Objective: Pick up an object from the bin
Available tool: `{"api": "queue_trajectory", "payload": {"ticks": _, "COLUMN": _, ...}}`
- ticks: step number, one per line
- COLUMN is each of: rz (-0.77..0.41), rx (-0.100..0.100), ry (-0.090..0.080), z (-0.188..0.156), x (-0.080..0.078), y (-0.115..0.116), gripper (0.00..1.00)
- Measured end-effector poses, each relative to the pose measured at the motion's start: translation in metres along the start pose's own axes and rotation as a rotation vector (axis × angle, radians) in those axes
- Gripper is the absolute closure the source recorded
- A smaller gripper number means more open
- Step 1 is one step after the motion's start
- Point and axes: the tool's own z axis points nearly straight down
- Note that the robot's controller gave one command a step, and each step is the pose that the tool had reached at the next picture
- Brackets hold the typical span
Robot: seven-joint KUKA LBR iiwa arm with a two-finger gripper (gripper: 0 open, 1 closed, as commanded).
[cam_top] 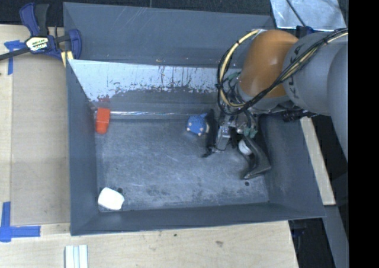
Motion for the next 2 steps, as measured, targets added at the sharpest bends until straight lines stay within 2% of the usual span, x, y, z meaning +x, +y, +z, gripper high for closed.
{"api": "queue_trajectory", "payload": {"ticks": 1, "rz": -0.001, "rx": 0.000, "ry": -0.004, "z": -0.001, "x": -0.002, "y": 0.000, "gripper": 1.00}}
{"api": "queue_trajectory", "payload": {"ticks": 2, "rz": 0.072, "rx": -0.002, "ry": -0.011, "z": -0.155, "x": 0.043, "y": -0.019, "gripper": 1.00}}
